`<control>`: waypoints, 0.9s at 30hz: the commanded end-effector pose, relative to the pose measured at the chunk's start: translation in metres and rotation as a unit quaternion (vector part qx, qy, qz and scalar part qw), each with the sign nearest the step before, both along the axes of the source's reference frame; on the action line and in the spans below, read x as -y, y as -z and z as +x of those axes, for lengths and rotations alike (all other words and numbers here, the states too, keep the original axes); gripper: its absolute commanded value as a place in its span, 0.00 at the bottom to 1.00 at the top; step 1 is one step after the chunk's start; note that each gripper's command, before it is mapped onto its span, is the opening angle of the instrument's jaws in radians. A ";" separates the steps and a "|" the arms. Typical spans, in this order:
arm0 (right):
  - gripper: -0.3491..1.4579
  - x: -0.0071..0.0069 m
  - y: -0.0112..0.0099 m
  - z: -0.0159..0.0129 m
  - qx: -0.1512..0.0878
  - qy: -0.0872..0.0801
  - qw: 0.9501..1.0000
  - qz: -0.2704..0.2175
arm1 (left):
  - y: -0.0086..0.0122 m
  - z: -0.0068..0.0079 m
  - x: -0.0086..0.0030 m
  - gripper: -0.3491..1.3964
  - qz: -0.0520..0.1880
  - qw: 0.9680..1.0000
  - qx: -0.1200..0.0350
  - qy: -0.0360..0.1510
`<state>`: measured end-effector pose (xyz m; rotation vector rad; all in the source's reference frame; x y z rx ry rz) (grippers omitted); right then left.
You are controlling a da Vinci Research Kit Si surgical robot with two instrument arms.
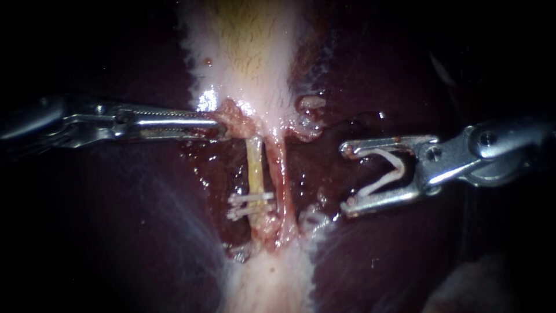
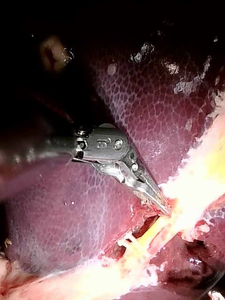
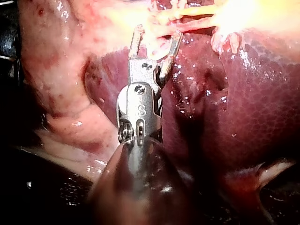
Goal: Clipping third clip left tube
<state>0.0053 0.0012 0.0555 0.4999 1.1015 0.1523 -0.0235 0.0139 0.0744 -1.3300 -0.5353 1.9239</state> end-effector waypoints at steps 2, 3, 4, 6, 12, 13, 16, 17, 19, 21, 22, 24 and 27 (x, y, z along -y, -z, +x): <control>0.47 0.0000 0.0000 0.0000 0.000 0.000 1.000 0.000 | 0.0001 0.0001 0.0000 0.00 0.000 1.000 0.000 0.000; 0.47 0.0000 0.0000 0.0000 0.000 0.000 1.000 0.000 | 0.0002 0.0001 -0.0001 0.00 0.000 1.000 0.000 0.000; 0.47 0.0000 0.0000 0.0000 0.000 0.000 1.000 0.000 | 0.0004 0.0003 -0.0001 0.00 0.001 1.000 0.001 -0.001; 0.47 0.0000 0.0000 0.0000 0.000 0.000 1.000 0.000 | 0.0014 0.0009 -0.0004 0.00 0.004 1.000 0.003 -0.002; 0.47 -0.0001 -0.0001 -0.0001 0.000 0.000 1.000 0.000 | 0.0069 0.0041 -0.0018 0.00 0.011 1.000 0.014 0.009; 0.47 -0.0001 -0.0001 -0.0001 0.000 0.000 1.000 0.000 | 0.0078 0.0046 -0.0020 0.00 0.009 1.000 0.015 0.011; 0.47 -0.0001 -0.0001 -0.0001 0.000 0.000 1.000 0.000 | 0.0100 0.0058 -0.0026 0.00 0.000 1.000 0.020 0.016; 0.47 -0.0001 -0.0001 -0.0001 0.000 0.000 1.000 0.000 | 0.0106 0.0060 -0.0027 0.00 -0.002 1.000 0.020 0.017; 0.47 -0.0001 -0.0001 -0.0001 0.000 0.000 1.000 0.000 | 0.0111 0.0060 -0.0028 0.00 -0.005 1.000 0.021 0.019; 0.47 -0.0001 -0.0001 -0.0001 0.000 0.000 1.000 0.000 | 0.0112 0.0060 -0.0028 0.00 -0.005 1.000 0.020 0.019; 0.47 -0.0001 -0.0001 -0.0001 0.000 0.000 1.000 0.000 | 0.0112 0.0060 -0.0027 0.00 -0.005 1.000 0.020 0.019; 0.47 -0.0001 -0.0001 0.0000 0.000 0.000 1.000 0.000 | 0.0111 0.0060 -0.0027 0.00 -0.005 1.000 0.020 0.019; 0.47 -0.0001 -0.0001 0.0005 0.001 -0.002 1.000 0.003 | 0.0111 0.0060 -0.0026 0.00 -0.005 1.000 0.020 0.019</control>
